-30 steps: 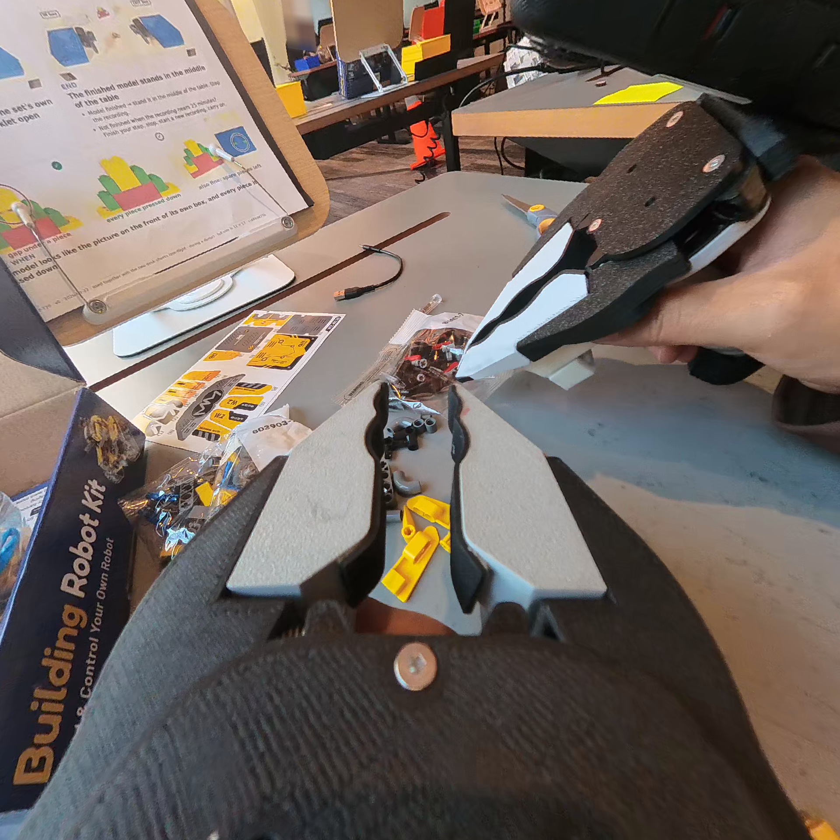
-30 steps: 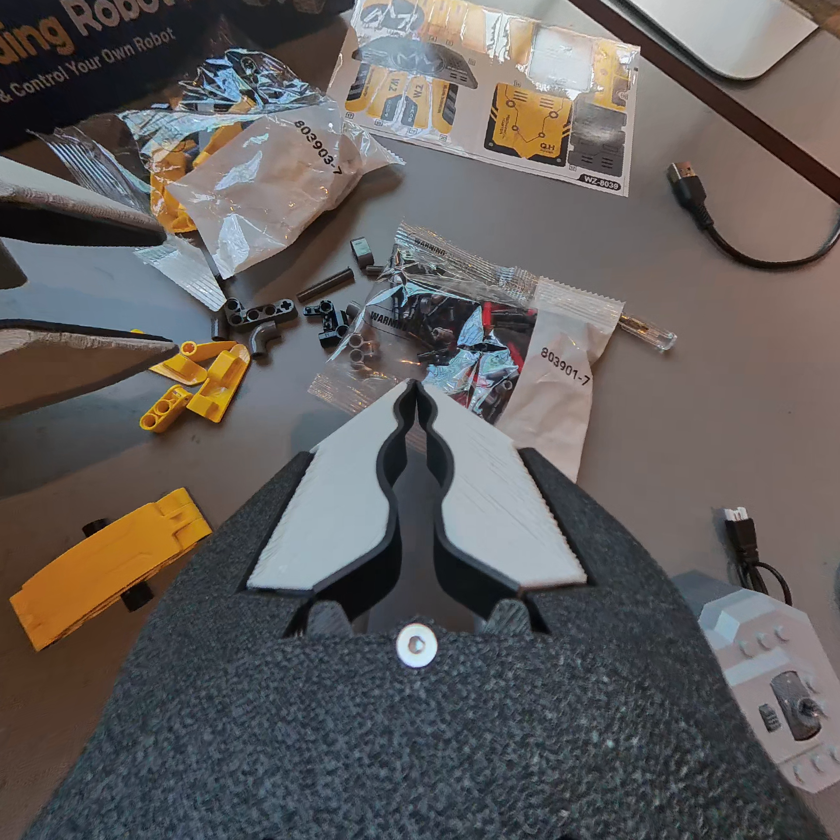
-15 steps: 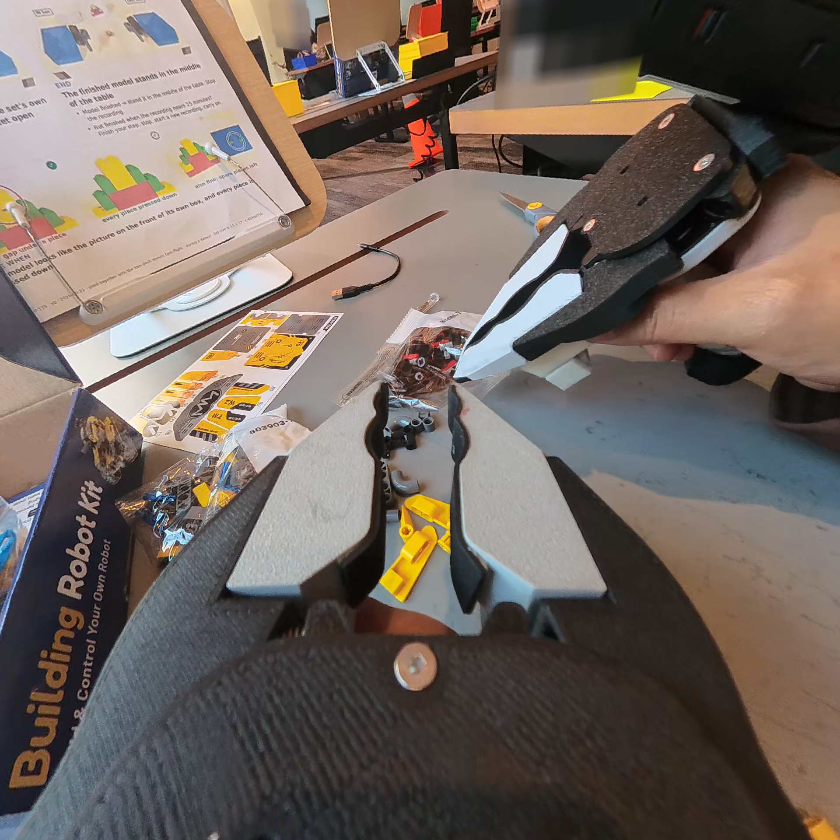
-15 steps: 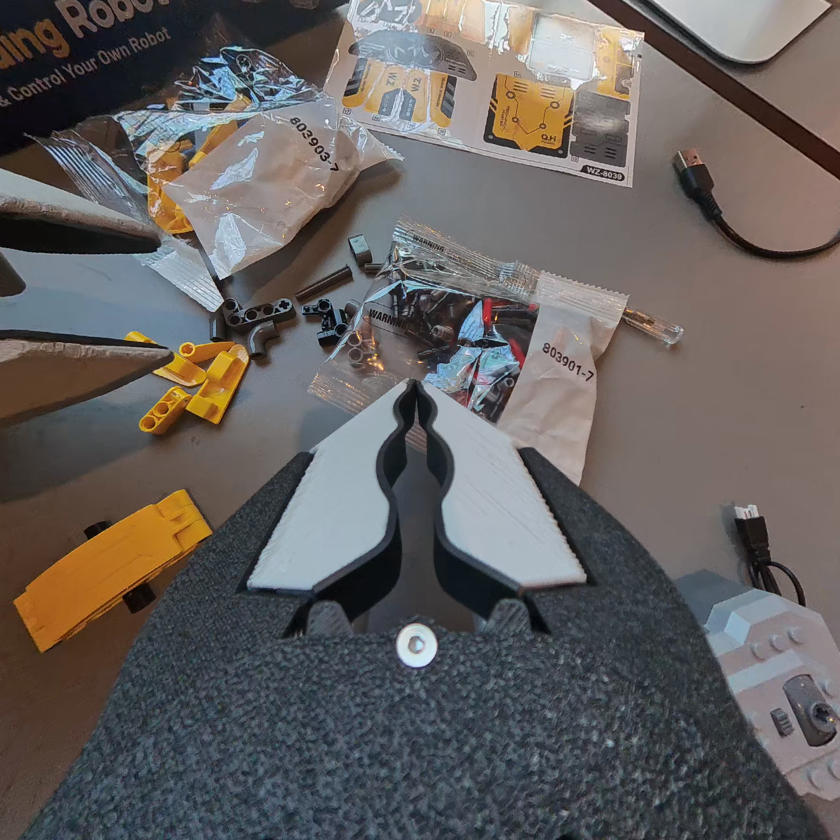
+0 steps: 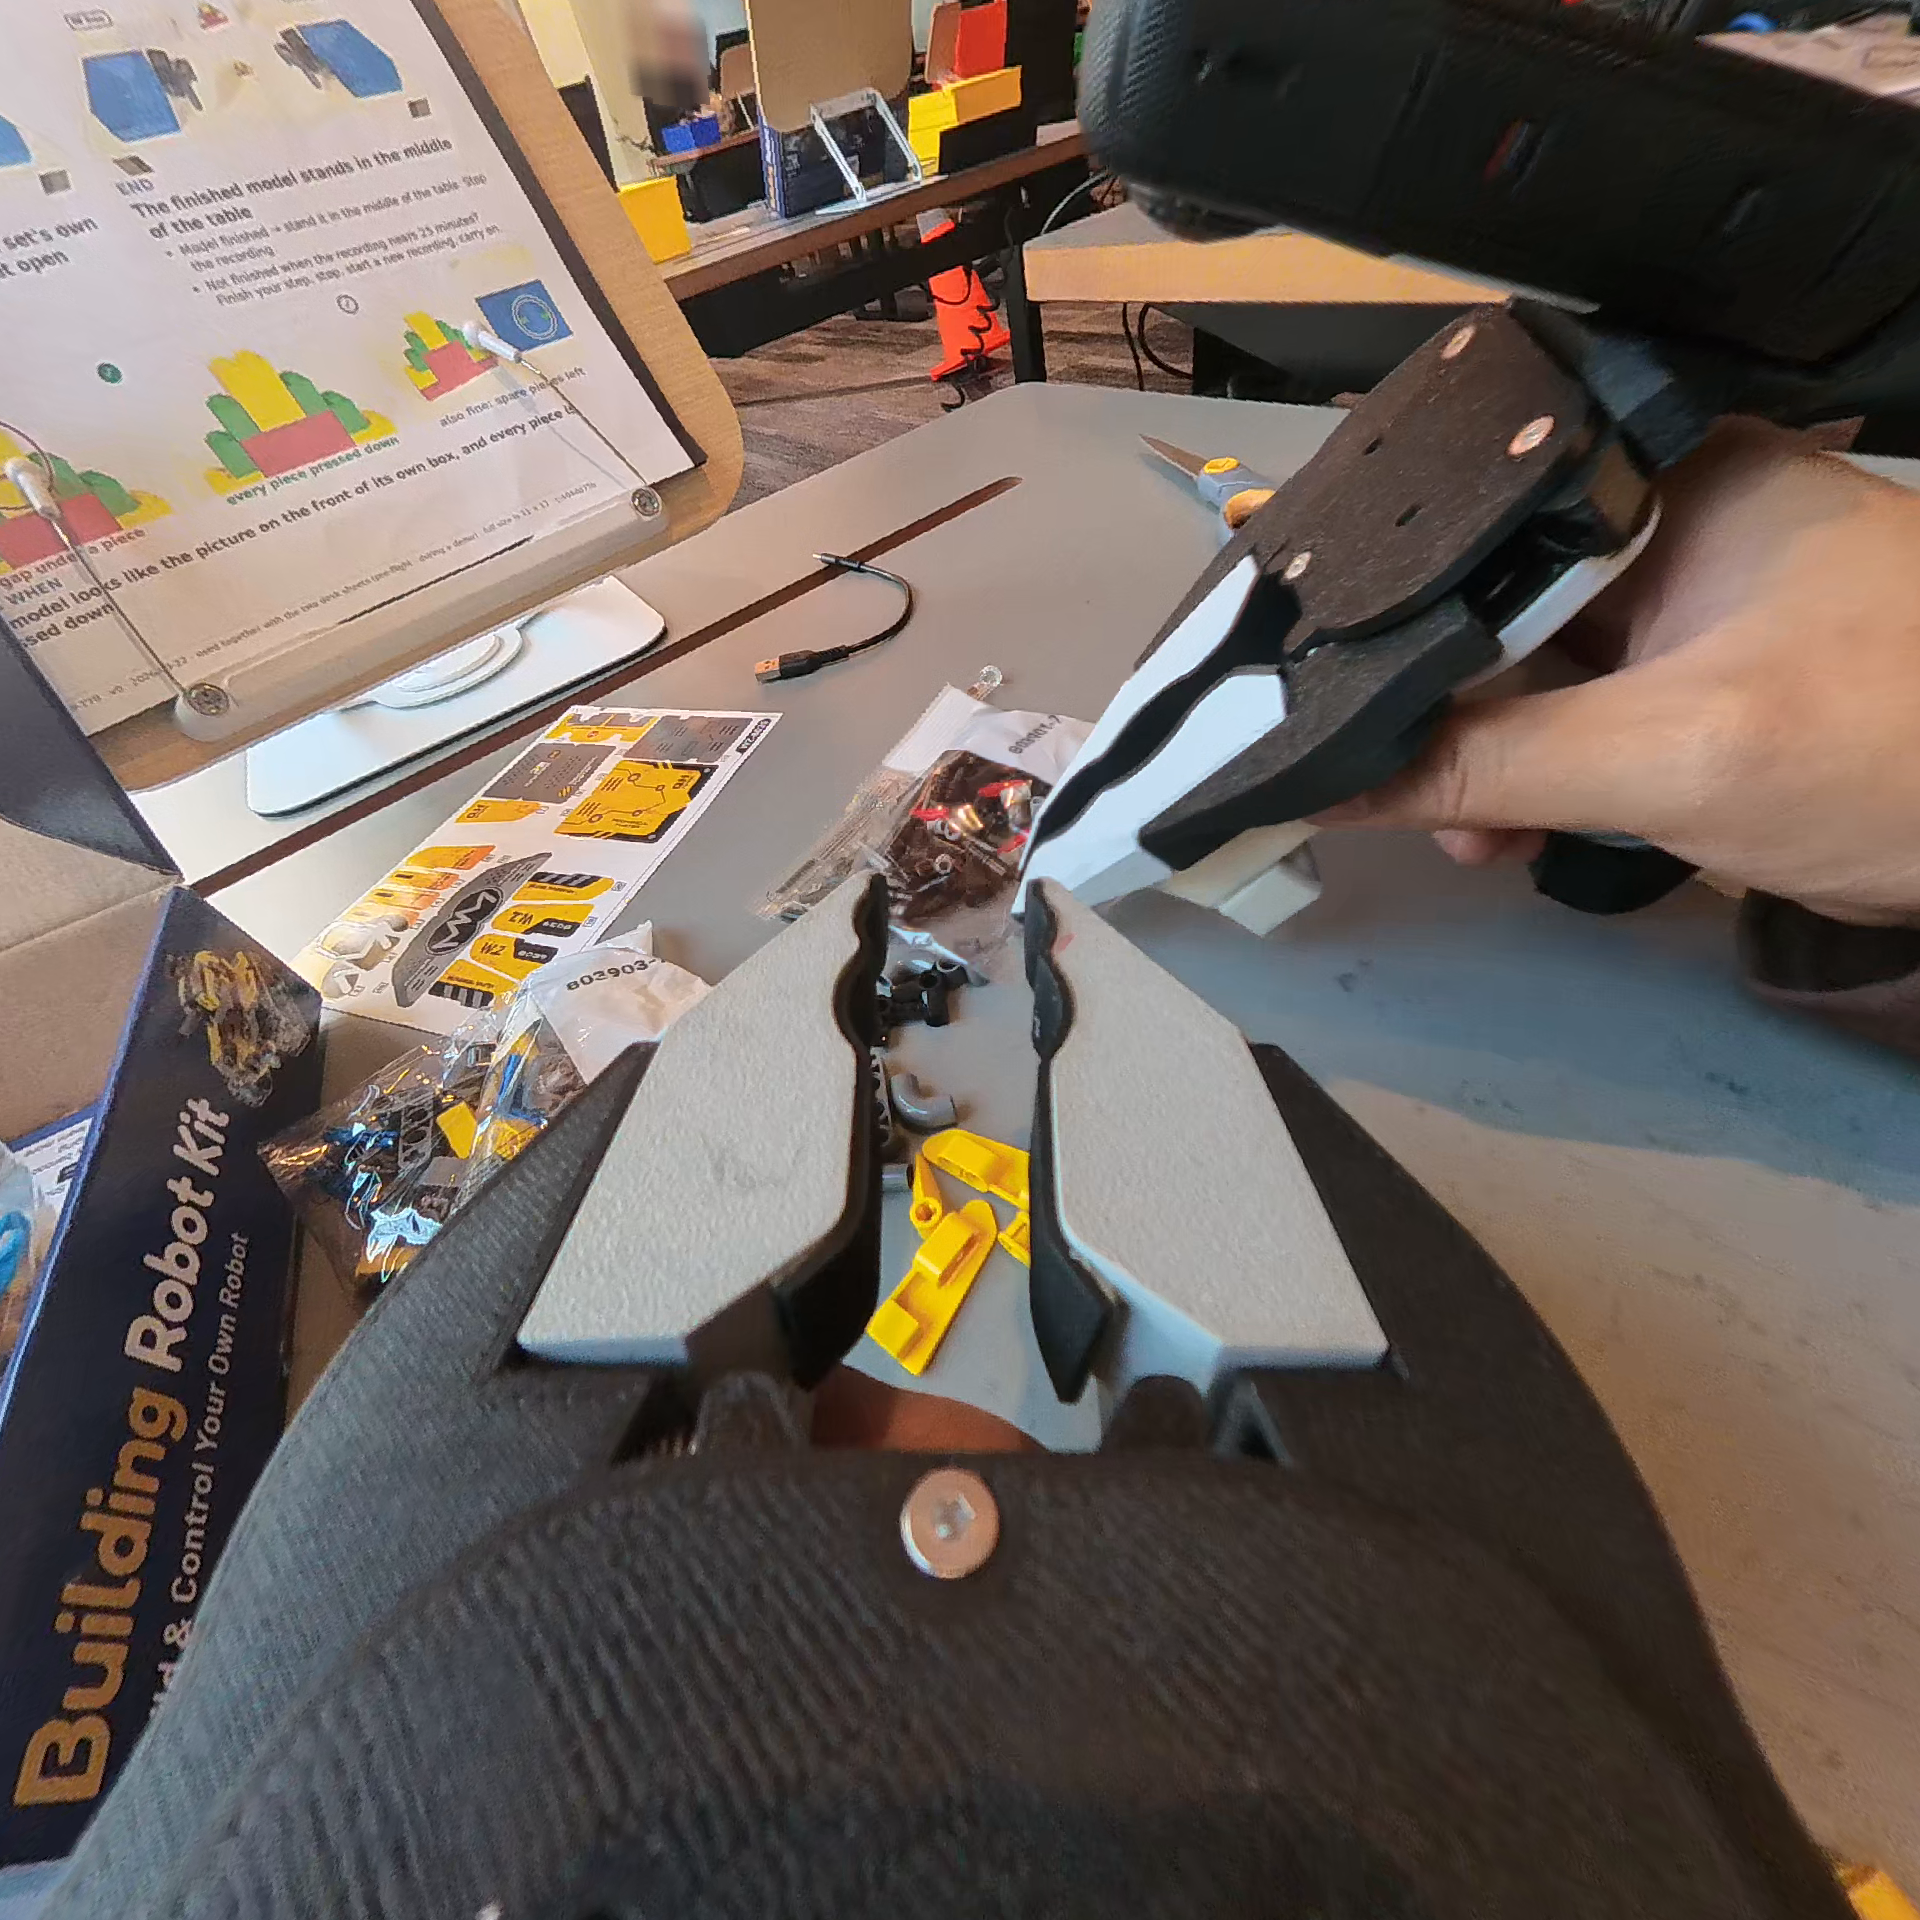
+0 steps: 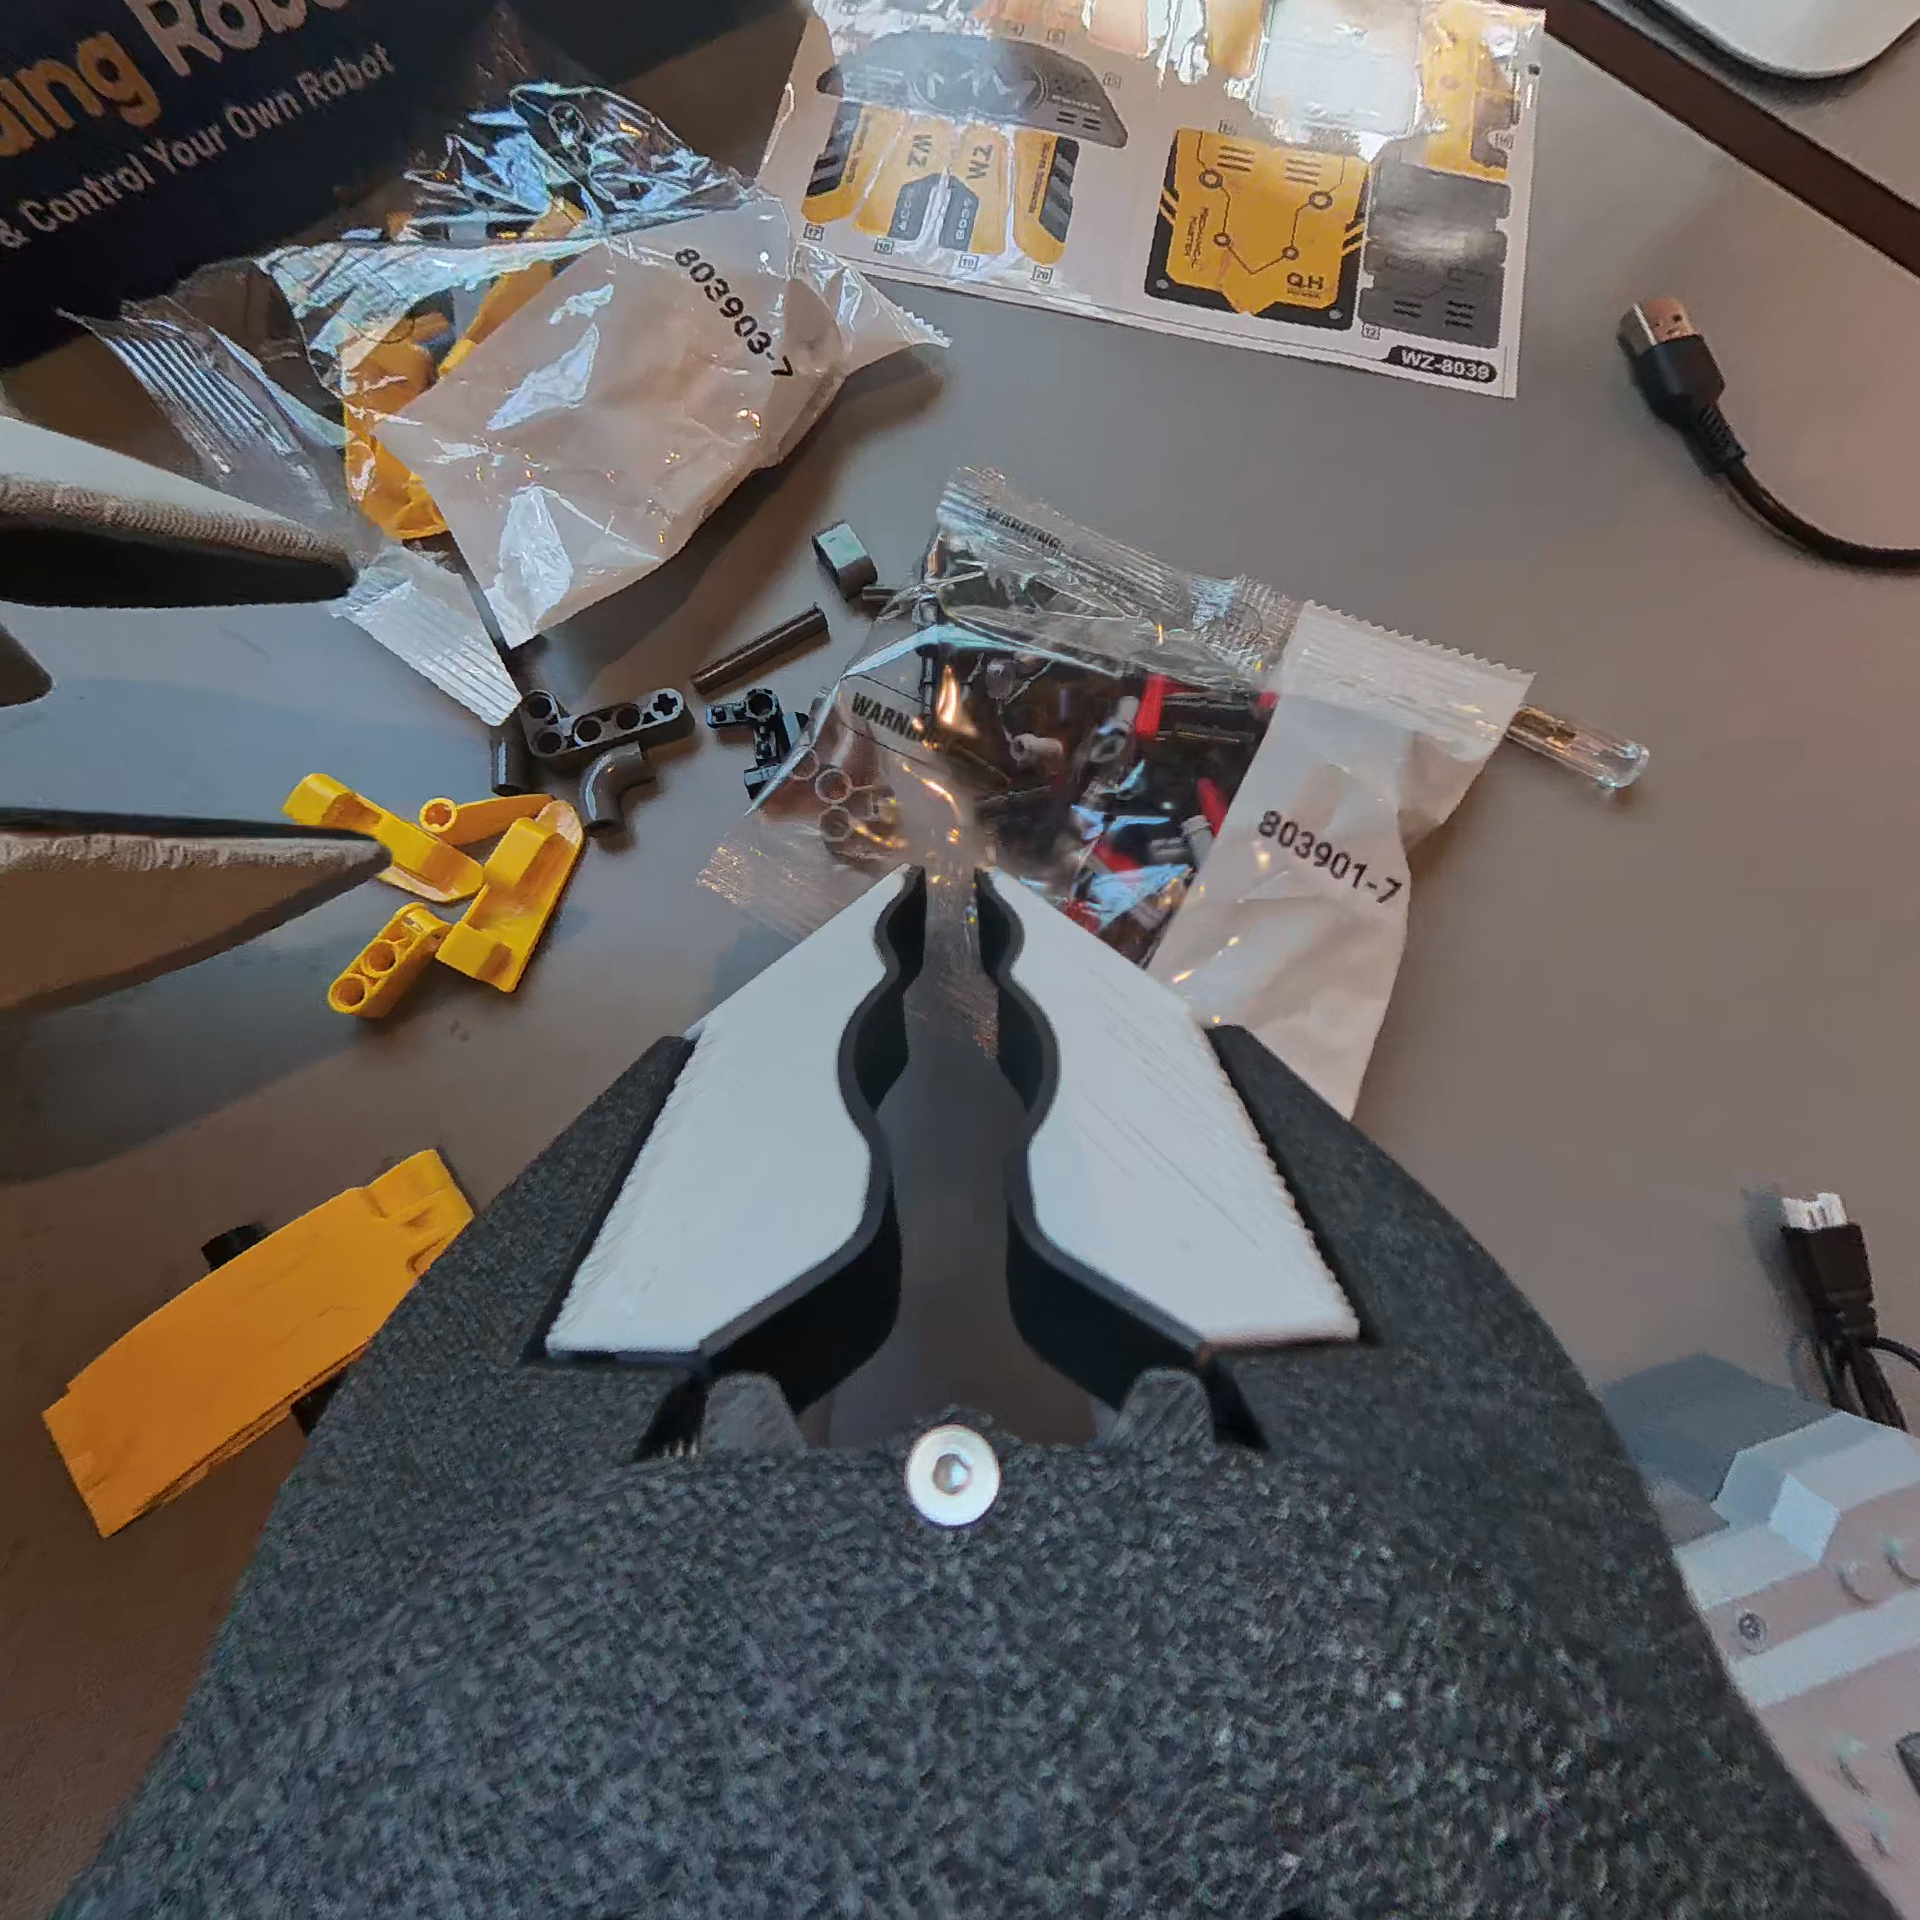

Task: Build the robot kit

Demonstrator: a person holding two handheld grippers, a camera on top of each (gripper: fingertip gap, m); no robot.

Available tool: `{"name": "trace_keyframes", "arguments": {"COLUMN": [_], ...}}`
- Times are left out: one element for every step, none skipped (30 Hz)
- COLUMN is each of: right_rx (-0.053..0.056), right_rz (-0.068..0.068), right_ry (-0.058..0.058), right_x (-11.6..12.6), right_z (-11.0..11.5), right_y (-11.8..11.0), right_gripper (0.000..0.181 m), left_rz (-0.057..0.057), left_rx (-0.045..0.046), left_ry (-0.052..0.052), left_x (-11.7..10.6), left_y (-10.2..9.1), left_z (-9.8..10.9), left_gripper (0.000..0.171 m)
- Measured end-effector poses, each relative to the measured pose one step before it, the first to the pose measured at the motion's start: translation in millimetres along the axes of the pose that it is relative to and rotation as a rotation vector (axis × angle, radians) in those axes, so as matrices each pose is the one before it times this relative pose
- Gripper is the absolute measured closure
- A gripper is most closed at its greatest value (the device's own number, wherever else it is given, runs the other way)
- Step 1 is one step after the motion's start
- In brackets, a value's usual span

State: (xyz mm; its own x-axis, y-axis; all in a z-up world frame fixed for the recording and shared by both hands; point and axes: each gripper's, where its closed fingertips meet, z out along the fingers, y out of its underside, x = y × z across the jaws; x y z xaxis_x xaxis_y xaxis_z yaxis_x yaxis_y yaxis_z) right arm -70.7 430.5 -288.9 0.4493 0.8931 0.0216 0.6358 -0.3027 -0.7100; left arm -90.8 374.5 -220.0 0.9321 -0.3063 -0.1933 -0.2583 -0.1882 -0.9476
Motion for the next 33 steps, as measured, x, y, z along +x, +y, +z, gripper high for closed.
{"name": "trace_keyframes", "arguments": {"right_rx": [0.0015,0.0077,0.0091,0.0086,0.0077,0.0072,0.0094,0.0107,0.0114,0.0107,0.0056,-0.0001,-0.0020,-0.0029,-0.0012,0.0038,0.0068,0.0084,0.0093,0.0078,0.0029,-0.0048,-0.0097,-0.0044,0.0012,0.0043,0.0053,0.0025,-0.0043,-0.0165,-0.0330,-0.0354,-0.0163], "right_rz": [-0.0010,0.0014,0.0013,-0.0035,-0.0067,-0.0075,-0.0075,-0.0064,-0.0030,0.0001,0.0020,0.0033,0.0043,0.0056,0.0054,0.0051,0.0066,0.0069,0.0077,0.0094,0.0095,0.0079,0.0055,0.0027,0.0020,0.0028,0.0019,-0.0001,-0.0012,-0.0020,-0.0011,-0.0003,-0.0059], "right_ry": [0.0029,-0.0034,-0.0091,-0.0122,-0.0057,0.0025,0.0053,0.0017,-0.0012,-0.0016,-0.0009,0.0016,0.0066,0.0066,0.0002,-0.0026,-0.0004,0.0009,0.0034,0.0071,0.0082,0.0077,0.0111,0.0081,-0.0004,-0.0032,-0.0036,-0.0067,-0.0083,-0.0091,-0.0108,-0.0032,0.0023], "right_x": [-1.28,-2.27,-2.92,-3.20,-1.93,-0.47,0.28,-0.03,-0.17,-0.22,0.23,0.70,1.69,1.86,0.98,0.39,0.74,0.81,1.29,2.10,2.51,2.62,3.03,2.24,0.54,-0.20,-0.57,-1.37,-1.60,-1.81,-1.83,-0.81,-0.49], "right_z": [1.15,0.57,0.20,0.12,-0.17,-0.43,-0.74,-1.02,-1.04,-1.02,-0.77,-0.38,-0.13,-0.25,-0.18,-0.50,-0.75,-0.74,-0.78,-0.68,-0.42,0.11,0.20,0.01,-0.25,-0.57,-0.54,-0.27,0.58,1.73,3.24,3.74,2.92], "right_y": [-0.60,-1.74,-2.03,-1.89,-1.67,-1.40,-1.84,-1.95,-2.00,-1.83,-0.96,0.09,0.57,0.75,0.43,-0.38,-0.95,-1.24,-1.29,-1.00,-0.18,1.08,1.92,1.13,-0.16,-0.80,-1.04,-0.51,0.54,2.94,5.79,6.18,3.01], "right_gripper": [0.170,0.165,0.162,0.162,0.162,0.161,0.161,0.161,0.161,0.161,0.161,0.161,0.161,0.161,0.161,0.161,0.162,0.162,0.162,0.162,0.161,0.161,0.161,0.161,0.161,0.161,0.161,0.161,0.161,0.161,0.161,0.160,0.160], "left_rz": [0.0023,0.0009,-0.0008,-0.0005,0.0008,0.0007,-0.0005,-0.0008,-0.0008,-0.0003,0.0000,0.0003,0.0003,-0.0007,-0.0011,-0.0018,-0.0058,-0.0171,-0.0307,-0.0417,-0.0431,-0.0420,-0.0323,-0.0136,-0.0013,0.0051,0.0090,0.0092,0.0060,0.0051,0.0063,0.0055,0.0035], "left_rx": [-0.00076,-0.00170,-0.00162,0.00010,0.00191,0.00042,-0.00066,-0.00076,0.00033,0.00018,-0.00129,0.00068,0.00107,-0.00002,-0.00119,-0.00020,0.00156,0.00306,0.00508,0.00543,0.00125,-0.00119,-0.00729,-0.01468,-0.01609,-0.00992,-0.00391,0.00139,0.00627,0.00718,0.00400,0.00132,-0.00012], "left_ry": [0.0001,0.0022,0.0030,0.0007,-0.0011,-0.0010,-0.0004,0.0006,-0.0009,-0.0002,0.0002,-0.0012,0.0002,-0.0001,0.0006,-0.0003,-0.0014,-0.0042,-0.0127,-0.0179,-0.0002,0.0096,0.0104,0.0130,0.0082,0.0063,0.0093,0.0094,0.0050,0.0037,0.0033,0.0026,0.0055], "left_x": [0.29,0.40,0.54,0.13,-0.14,-0.10,-0.15,-0.05,-0.26,-0.13,0.07,-0.17,-0.02,0.00,0.05,0.05,-0.34,-1.43,-3.50,-4.80,-2.40,-0.68,0.43,1.92,2.14,2.48,3.25,3.38,2.57,2.05,1.63,1.18,1.35], "left_y": [0.29,0.34,0.35,-0.01,-0.30,-0.09,0.10,0.23,0.01,-0.02,0.21,-0.17,-0.08,-0.02,0.27,0.01,-0.39,-0.79,-1.46,-1.44,-0.95,-0.18,1.30,2.86,3.20,2.41,1.29,-0.04,-1.05,-1.29,-0.73,-0.25,-0.01], "left_z": [0.12,0.17,0.15,0.01,-0.17,0.06,0.02,0.01,-0.03,0.08,0.15,-0.07,-0.14,0.09,0.01,0.08,0.00,-0.10,-0.18,-0.04,0.38,0.66,1.34,1.70,1.51,1.02,0.28,-0.22,-0.63,-0.61,-0.55,-0.40,-0.28], "left_gripper": [0.148,0.148,0.149,0.148,0.149,0.149,0.148,0.148,0.148,0.148,0.148,0.148,0.148,0.148,0.148,0.149,0.148,0.149,0.151,0.157,0.158,0.159,0.161,0.162,0.161,0.161,0.160,0.158,0.158,0.159,0.159,0.159,0.157]}}
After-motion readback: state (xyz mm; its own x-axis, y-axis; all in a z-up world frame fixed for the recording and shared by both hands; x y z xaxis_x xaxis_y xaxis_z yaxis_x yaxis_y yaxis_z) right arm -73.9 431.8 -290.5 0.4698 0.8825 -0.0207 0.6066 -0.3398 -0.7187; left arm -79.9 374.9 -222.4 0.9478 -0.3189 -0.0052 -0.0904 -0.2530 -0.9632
